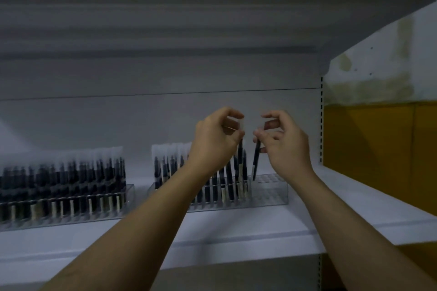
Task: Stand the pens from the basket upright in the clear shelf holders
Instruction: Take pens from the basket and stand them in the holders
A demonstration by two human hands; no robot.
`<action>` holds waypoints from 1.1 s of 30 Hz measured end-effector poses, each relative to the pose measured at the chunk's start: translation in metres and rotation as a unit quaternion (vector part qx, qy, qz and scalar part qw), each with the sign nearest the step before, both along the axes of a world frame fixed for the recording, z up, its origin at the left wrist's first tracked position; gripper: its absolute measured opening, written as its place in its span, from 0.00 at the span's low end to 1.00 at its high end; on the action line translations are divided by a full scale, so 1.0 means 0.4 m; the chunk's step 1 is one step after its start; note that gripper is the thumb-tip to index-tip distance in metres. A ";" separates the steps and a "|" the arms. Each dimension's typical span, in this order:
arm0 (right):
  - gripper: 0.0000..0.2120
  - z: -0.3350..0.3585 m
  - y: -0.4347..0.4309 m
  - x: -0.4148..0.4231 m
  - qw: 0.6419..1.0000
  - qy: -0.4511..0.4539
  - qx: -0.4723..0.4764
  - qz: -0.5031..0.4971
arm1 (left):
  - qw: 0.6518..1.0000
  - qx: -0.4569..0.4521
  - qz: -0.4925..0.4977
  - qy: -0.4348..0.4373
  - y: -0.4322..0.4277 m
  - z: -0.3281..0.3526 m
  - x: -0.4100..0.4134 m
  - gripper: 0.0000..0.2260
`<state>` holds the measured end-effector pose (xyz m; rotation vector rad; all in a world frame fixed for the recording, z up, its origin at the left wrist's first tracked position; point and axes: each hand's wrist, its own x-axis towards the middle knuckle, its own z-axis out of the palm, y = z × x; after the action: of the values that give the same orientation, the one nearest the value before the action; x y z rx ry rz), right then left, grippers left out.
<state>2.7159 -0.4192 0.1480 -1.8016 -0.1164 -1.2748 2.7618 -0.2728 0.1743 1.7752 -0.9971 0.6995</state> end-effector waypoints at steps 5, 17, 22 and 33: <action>0.11 -0.005 -0.008 0.055 1.000 0.004 0.017 0.016 | 1.000 0.009 0.003 0.008 -0.026 -0.012 0.038 0.09; 0.14 -0.063 -0.015 0.056 0.995 0.085 -0.055 -0.001 | 1.000 -0.008 -0.002 0.014 0.000 -0.025 0.030 0.10; 0.23 -0.068 -0.009 0.021 0.964 0.159 -0.209 -0.047 | 0.998 0.050 0.010 0.037 -0.002 -0.033 0.026 0.09; 0.30 -0.052 -0.020 0.017 0.920 0.280 -0.270 -0.050 | 0.967 0.186 0.173 0.027 -0.041 -0.030 0.068 0.09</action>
<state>2.7227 -0.4270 0.1272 -2.6155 -0.0576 -0.7814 2.7891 -0.2891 0.1622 2.3210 -0.8258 0.7037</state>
